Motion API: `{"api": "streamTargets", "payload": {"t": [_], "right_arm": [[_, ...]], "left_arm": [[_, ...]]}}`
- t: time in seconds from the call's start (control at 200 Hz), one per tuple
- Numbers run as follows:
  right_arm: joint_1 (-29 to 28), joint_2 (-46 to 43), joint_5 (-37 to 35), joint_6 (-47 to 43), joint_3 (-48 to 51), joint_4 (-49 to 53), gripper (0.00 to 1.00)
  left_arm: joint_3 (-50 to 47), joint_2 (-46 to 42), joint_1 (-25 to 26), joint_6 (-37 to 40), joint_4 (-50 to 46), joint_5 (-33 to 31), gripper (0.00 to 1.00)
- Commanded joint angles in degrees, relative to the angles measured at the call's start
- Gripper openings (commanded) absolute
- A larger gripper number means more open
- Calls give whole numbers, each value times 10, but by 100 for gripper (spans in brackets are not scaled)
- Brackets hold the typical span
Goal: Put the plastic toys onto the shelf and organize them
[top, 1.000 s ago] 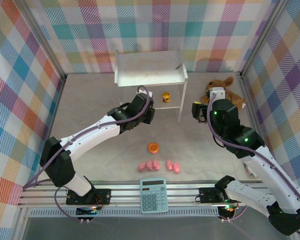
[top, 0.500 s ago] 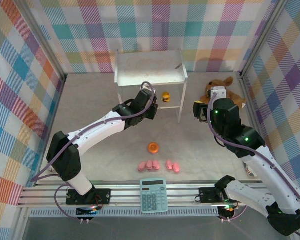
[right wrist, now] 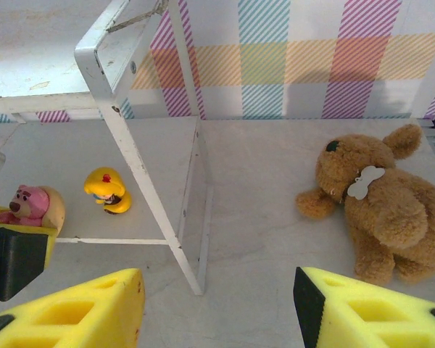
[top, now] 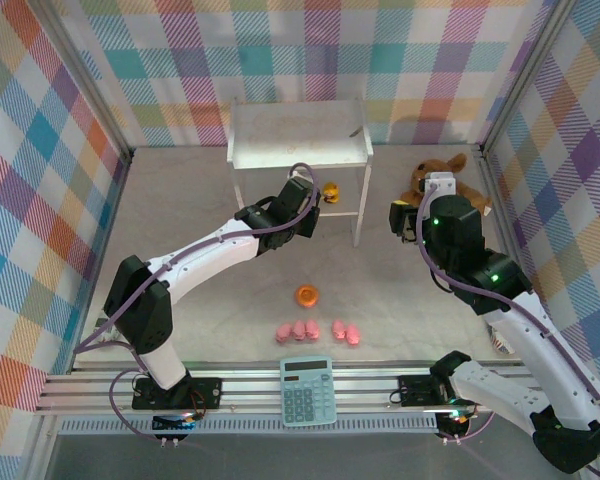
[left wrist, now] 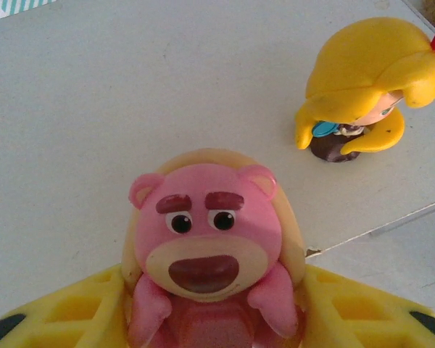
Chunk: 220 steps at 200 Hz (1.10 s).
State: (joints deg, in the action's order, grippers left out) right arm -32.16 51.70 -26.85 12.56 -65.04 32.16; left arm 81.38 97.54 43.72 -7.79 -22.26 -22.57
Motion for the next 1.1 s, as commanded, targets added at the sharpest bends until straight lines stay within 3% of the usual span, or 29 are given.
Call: {"api": "streamTargets", "payload": {"t": [0.0, 0.335, 1.095], "right_arm": [[6, -4, 9, -7, 1, -18, 58], [12, 0, 20, -4, 6, -25, 58], [19, -10, 19, -9, 4, -20, 58]], "left_arm": [[10, -3, -5, 5, 42, -29, 44], [-38, -30, 1, 5, 112, -77, 44], [-12, -3, 1, -3, 87, -61, 52]]}}
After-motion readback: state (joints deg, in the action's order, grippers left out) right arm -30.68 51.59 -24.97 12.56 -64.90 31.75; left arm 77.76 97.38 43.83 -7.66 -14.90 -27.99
